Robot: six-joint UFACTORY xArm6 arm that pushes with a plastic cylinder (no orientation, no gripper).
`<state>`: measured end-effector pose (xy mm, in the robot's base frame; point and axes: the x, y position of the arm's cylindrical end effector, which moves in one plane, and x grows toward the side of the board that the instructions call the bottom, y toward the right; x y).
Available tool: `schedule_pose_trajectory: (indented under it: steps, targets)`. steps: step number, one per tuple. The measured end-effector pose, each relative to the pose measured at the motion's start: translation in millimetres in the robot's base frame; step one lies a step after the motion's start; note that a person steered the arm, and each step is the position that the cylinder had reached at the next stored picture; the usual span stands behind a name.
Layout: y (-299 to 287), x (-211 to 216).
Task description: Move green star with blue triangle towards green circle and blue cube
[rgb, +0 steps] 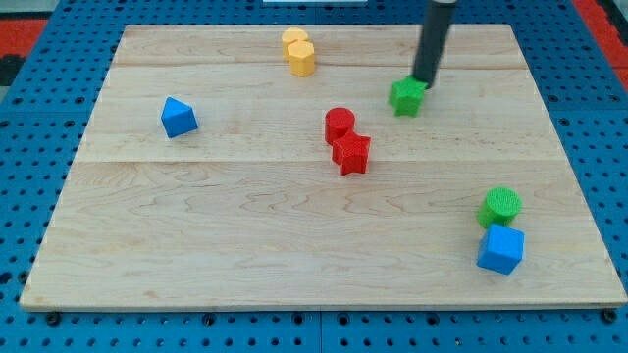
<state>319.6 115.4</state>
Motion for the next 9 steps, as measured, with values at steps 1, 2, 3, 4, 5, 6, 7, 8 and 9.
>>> schedule_pose_trajectory:
  steps: [1,2,3,4,5,6,7,8,9]
  targets:
    - [-17,45]
    - [-27,37]
    - [-48,28]
    - [-64,72]
    - [-40,111]
    - [-15,105]
    - [14,111]
    - [52,146]
    - [31,126]
